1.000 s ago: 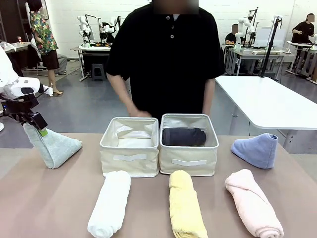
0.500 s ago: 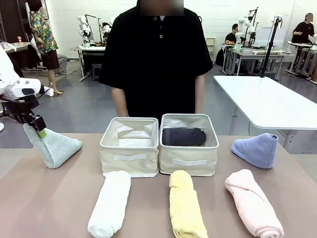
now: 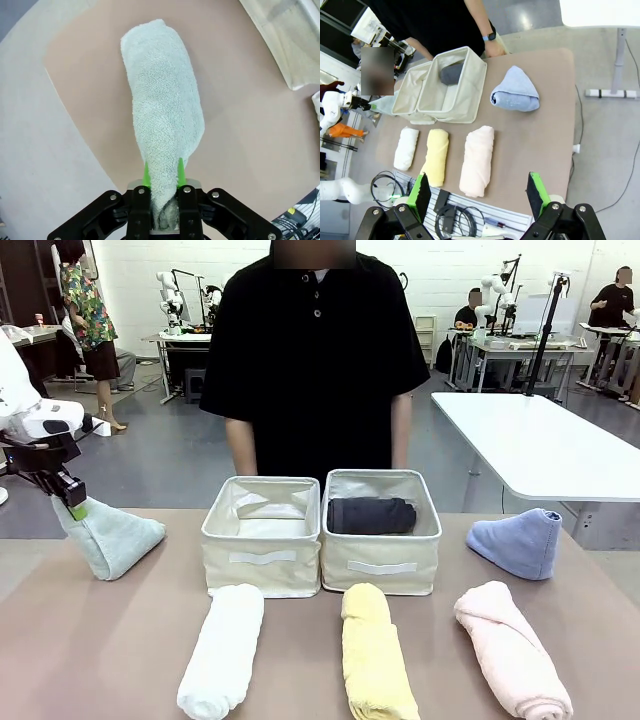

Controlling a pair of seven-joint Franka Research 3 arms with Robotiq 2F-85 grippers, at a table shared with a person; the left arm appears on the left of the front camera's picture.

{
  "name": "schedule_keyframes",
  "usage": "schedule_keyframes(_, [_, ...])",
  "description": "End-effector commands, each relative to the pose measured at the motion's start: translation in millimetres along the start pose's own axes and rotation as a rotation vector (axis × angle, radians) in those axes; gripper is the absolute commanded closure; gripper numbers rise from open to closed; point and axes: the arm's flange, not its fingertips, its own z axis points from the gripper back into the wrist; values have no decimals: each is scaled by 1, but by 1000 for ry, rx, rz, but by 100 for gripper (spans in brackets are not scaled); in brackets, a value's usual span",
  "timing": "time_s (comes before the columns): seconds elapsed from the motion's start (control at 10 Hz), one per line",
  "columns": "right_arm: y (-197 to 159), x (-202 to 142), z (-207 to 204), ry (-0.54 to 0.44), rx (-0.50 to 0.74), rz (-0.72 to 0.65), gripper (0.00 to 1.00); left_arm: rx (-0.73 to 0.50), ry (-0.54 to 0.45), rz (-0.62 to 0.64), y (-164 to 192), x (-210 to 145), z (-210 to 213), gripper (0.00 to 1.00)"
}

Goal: Sort the towels based on their folding style.
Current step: Pick up one triangle-folded towel and place it in the left Fabric basket.

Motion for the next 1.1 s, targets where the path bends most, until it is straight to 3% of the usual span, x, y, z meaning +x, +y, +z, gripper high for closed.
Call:
schedule_keyframes(0.0, [1,0,-1,-9,22,14,0,-19,7,-26,0,-2,14,100])
schedule_keyframes(0.1, [1,0,-1,-9,22,14,0,-84,27,-1,-4,-1,31,100])
schedule_keyframes(0.3, [1,0,-1,-9,22,14,0,-193,68,-62,-24,-11,112,100])
schedule_keyframes(0.6, [1,0,-1,-9,22,14,0,-255,50,-339,-85,-36,244,100])
schedule_keyframes(0.8, [1,0,-1,-9,22,14,0,-229,73,-412,-117,-42,286,100])
schedule_keyframes(0.9, [1,0,-1,-9,22,14,0,-278,87,-394,-121,-44,294,100])
schedule_keyframes(1.0, [1,0,-1,-9,22,14,0,-236,62,-373,-124,-56,290,100])
